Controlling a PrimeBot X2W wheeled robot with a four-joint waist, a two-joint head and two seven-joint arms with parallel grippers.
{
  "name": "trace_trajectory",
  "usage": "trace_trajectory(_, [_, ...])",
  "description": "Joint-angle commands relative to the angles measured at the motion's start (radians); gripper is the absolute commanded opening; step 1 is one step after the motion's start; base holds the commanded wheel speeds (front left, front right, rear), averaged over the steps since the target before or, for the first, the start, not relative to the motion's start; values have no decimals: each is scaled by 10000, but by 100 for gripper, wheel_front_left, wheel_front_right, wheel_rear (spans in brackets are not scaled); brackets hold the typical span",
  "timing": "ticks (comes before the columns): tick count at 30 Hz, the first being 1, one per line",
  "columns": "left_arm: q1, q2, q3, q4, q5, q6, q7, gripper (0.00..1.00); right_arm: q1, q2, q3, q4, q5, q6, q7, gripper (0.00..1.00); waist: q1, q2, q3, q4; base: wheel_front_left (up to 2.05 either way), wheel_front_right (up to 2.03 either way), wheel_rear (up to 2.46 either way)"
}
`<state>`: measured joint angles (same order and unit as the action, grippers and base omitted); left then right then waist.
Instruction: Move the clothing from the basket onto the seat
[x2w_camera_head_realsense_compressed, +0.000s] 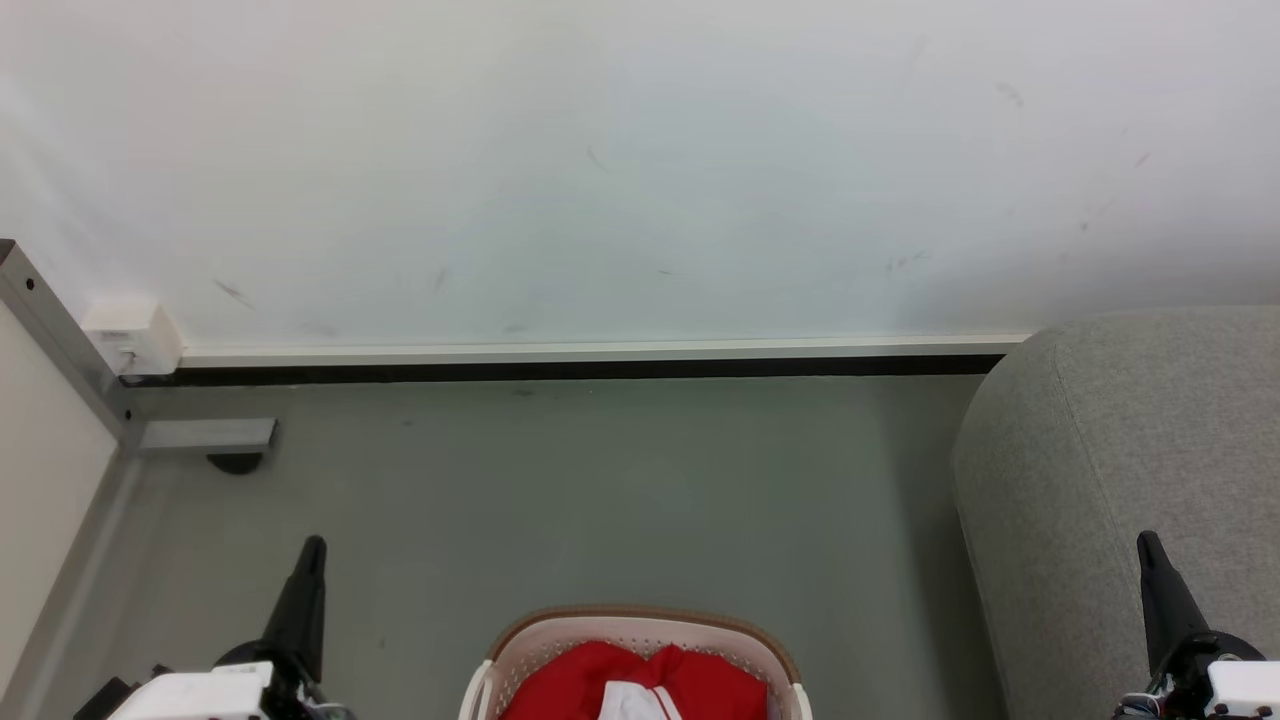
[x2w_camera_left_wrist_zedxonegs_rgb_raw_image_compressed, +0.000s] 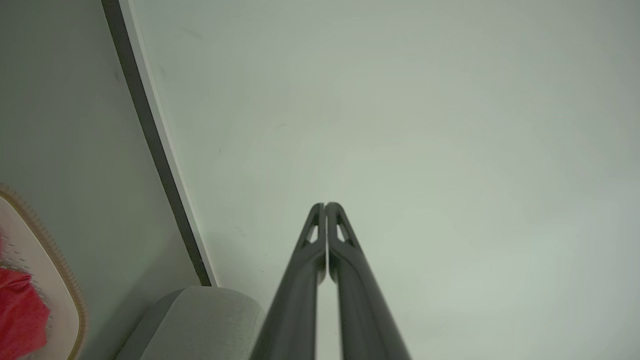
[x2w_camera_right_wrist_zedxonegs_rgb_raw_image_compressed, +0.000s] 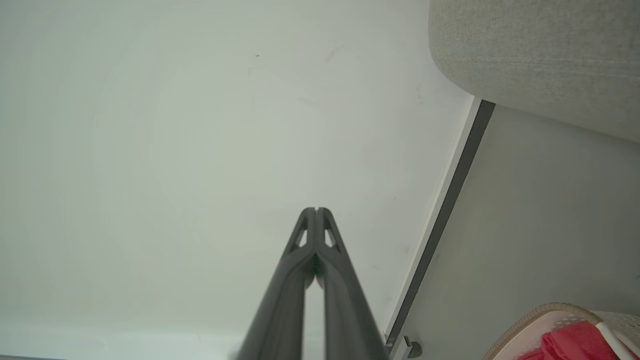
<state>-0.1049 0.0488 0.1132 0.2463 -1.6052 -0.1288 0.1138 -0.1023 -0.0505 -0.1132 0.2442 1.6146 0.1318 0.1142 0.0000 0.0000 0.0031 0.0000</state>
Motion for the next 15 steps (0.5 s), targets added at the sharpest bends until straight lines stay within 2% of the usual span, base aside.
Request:
trace_trajectory(1, [-94, 29, 15, -11, -148, -46, 31, 0, -133, 0, -26, 23, -39, -24, 14, 0, 0, 0, 0, 0, 0, 0, 0])
trace_trajectory(8, [-94, 29, 15, -11, -148, -46, 33, 0, -133, 0, -26, 23, -39, -24, 14, 0, 0, 0, 0, 0, 0, 0, 0])
trace_trajectory(9, [4, -2, 0, 13, 0, 0, -1, 100, 4, 2, 3, 12, 2, 0, 0, 100, 0, 0, 0, 0, 0, 0, 0])
trace_trajectory(15, [209, -64, -82, 161, 10, 35, -165, 100, 183, 52, 219, 84, -32, -1, -148, 100, 0, 0, 1, 10, 0, 0, 0])
